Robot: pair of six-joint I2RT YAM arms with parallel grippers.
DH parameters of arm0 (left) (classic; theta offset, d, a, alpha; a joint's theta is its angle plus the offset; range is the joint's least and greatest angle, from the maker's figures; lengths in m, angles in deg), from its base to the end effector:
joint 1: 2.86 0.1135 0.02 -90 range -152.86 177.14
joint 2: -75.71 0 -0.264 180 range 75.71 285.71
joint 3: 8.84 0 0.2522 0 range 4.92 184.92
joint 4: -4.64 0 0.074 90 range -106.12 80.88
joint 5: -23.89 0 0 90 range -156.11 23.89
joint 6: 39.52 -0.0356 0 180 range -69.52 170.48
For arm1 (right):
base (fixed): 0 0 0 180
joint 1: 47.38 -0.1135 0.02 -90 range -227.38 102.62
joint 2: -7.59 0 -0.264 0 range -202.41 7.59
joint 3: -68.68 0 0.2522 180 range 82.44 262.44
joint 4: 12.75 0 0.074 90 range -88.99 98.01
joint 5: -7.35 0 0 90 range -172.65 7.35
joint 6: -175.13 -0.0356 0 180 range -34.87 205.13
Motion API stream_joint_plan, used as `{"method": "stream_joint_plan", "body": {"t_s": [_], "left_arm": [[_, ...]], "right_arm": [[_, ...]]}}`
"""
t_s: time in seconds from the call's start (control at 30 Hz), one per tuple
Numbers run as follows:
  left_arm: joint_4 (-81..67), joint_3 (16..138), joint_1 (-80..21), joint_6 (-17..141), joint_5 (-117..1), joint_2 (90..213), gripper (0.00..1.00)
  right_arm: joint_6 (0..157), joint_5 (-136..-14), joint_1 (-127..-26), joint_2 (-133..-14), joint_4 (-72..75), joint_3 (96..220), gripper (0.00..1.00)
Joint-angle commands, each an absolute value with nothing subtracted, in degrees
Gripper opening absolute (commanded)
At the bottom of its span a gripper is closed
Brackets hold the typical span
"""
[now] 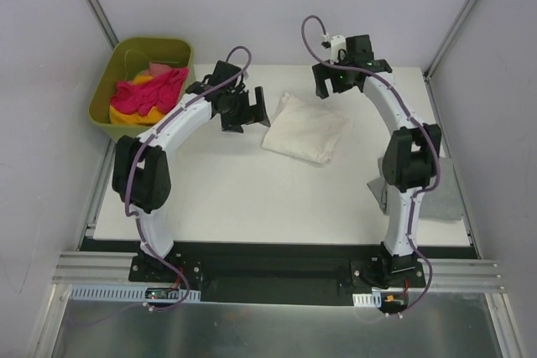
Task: Fold and stack the t-shirts
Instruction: Fold the tshirt
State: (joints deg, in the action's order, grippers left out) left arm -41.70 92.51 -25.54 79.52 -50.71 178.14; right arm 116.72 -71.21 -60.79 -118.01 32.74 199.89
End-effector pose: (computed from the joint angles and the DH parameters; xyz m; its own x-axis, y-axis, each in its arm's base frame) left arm 0.3675 -0.1638 0.2868 -0.8549 -0.1499 -0.4966 0.1402 0.8550 -0.4994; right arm 0.4927 0.1247 0.2830 -0.3346 -0.6076 -0.7203 -0.6465 0.7042 -0.2937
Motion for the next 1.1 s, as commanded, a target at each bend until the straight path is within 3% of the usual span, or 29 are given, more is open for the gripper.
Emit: {"method": "stream_joint_plan", "body": {"t_s": [0.0,0.13,0.3,0.57,0.83,1.07], "left_arm": [[-38.3,102.7,-27.1,78.8,-43.8,186.9,1.0],[-36.5,110.8,-28.3,79.5,-37.1,195.1,0.99],[-35.0,115.3,-30.5,81.0,-33.7,203.0,0.99],[-32.3,103.5,-32.7,80.8,-35.5,202.2,0.99],[-28.2,78.8,-36.4,80.9,-38.1,188.4,0.99],[-29.1,55.2,-41.2,83.3,-36.7,158.8,0.99]], "right_arm": [[100.2,-70.8,-61.1,-102.8,29.5,191.9,1.0],[89.7,-57.8,-61.1,-101.2,26.8,181.9,1.0],[82.9,-55.0,-60.9,-107.2,28.7,182.3,0.99],[80.3,-49.3,-63.0,-112.6,30.5,179.0,1.0],[79.6,-49.9,-69.5,-105.6,30.1,163.6,0.99],[80.6,-53.7,-77.2,-88.6,32.6,150.7,1.0]]}}
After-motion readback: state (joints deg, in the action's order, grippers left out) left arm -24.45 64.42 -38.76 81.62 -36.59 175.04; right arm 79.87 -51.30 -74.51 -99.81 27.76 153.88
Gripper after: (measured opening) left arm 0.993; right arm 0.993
